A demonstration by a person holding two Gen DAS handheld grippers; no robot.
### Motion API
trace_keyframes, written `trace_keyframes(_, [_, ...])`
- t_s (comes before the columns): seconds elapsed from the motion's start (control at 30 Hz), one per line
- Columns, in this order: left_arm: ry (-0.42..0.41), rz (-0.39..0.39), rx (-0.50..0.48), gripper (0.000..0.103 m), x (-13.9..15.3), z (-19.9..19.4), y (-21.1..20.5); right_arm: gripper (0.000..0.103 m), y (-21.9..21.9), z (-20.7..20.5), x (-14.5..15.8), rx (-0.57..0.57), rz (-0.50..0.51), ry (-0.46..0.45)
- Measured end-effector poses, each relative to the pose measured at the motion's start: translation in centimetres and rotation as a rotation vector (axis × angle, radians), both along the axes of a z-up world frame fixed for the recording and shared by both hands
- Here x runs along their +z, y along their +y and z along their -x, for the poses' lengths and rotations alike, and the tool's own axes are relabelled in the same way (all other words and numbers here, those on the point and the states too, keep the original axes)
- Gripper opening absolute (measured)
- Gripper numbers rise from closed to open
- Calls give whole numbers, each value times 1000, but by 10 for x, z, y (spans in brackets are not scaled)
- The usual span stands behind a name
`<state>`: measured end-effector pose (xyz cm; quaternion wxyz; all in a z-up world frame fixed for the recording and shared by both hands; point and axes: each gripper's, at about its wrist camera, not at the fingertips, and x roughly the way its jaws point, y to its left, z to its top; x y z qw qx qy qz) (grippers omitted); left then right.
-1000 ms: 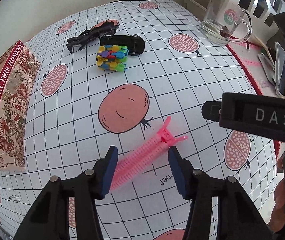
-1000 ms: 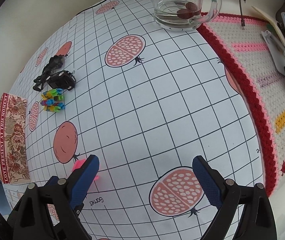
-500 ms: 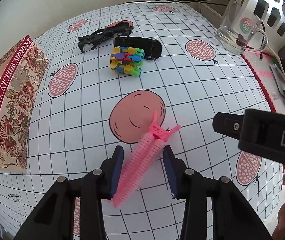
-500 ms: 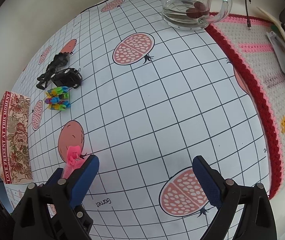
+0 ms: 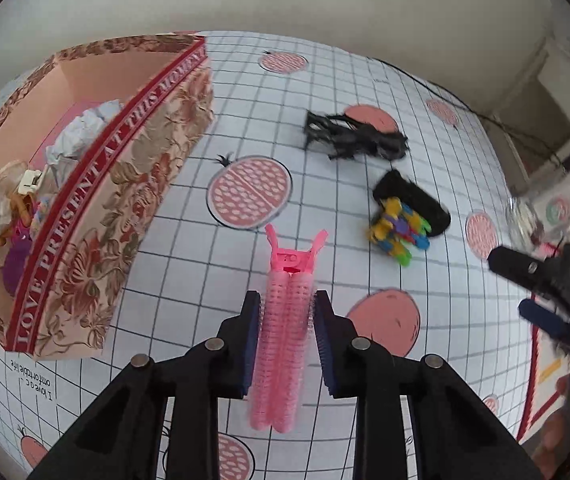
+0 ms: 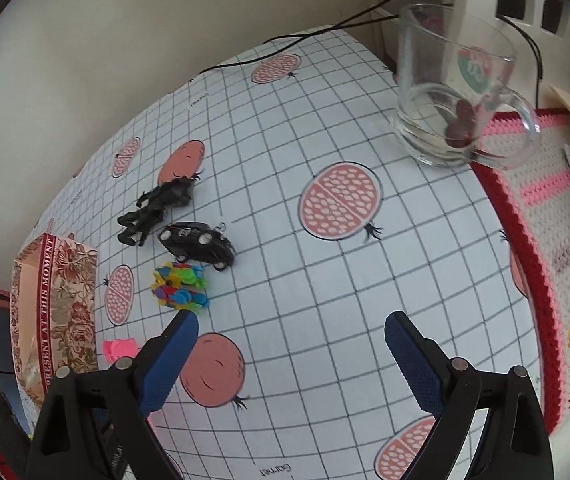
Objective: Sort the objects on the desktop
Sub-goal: 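Lift the roller clip with the left tool while the right grasps the colourful block toy, then carry the roller clip with the left tool while the right carries the block toy over the box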
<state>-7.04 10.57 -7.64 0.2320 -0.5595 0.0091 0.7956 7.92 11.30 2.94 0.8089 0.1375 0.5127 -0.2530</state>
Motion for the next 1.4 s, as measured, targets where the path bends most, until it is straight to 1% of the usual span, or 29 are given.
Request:
trace_keyframes(0.1, [-13, -58, 81, 28, 5, 21, -9, 96, 10, -20, -11, 57, -20, 19])
trace_keyframes(0.23, [-59, -88, 186, 28, 2, 45, -14, 95, 21, -39, -27, 100, -65, 13])
trace_keyframes(0.27, [-63, -96, 201, 28, 2, 50, -13, 93, 23, -44, -32, 105, -71, 19])
trace_keyframes(0.33, [-55, -103, 231, 28, 3, 53, -13, 84, 26, -52, -42, 119, -71, 29])
trace_keyframes(0.37, [-50, -107, 241, 28, 4, 56, -12, 82, 27, -54, -45, 125, -70, 32])
trace_keyframes(0.47, [-21, -114, 249, 28, 6, 61, -8, 75, 27, -59, -50, 122, -63, 27])
trace_keyframes(0.53, [3, -109, 240, 28, 7, 62, -5, 69, 28, -62, -52, 130, -52, 25])
trace_keyframes(0.6, [3, -106, 235, 28, 6, 64, -2, 65, 31, -63, -56, 138, -42, 29])
trace_keyframes(0.67, [0, -120, 235, 28, 5, 66, -1, 64, 35, -63, -57, 143, -12, 31])
trace_keyframes(0.7, [-2, -123, 232, 28, 4, 67, -1, 61, 37, -64, -58, 153, 6, 39])
trace_keyframes(0.73, [-3, -126, 233, 28, 5, 68, -1, 54, 39, -65, -58, 161, 17, 39])
trace_keyframes(0.77, [-4, -130, 235, 28, 4, 69, -2, 51, 40, -65, -59, 164, 20, 40])
trace_keyframes(0.87, [-23, -151, 263, 28, 2, 75, -9, 51, 41, -66, -59, 176, 33, 41])
trace_keyframes(0.93, [-42, -179, 275, 28, 1, 77, -13, 50, 39, -66, -58, 170, 3, 32])
trace_keyframes(0.97, [-49, -191, 281, 28, 1, 78, -15, 49, 39, -66, -56, 164, -20, 16])
trace_keyframes(1.0, [-55, -202, 287, 28, 1, 78, -17, 43, 40, -67, -52, 169, -34, 3])
trace_keyframes(1.07, [-66, -233, 301, 28, 2, 79, -21, 43, 43, -68, -44, 180, -54, -26])
trace_keyframes(1.13, [-70, -257, 311, 28, 4, 81, -24, 43, 48, -70, -38, 200, -56, -35])
trace_keyframes(1.27, [-81, -279, 331, 28, 5, 81, -31, 43, 52, -71, -39, 210, -81, -39])
trace_keyframes(1.4, [-69, -306, 338, 28, 15, 81, -35, 43, 63, -71, -25, 253, -70, -76])
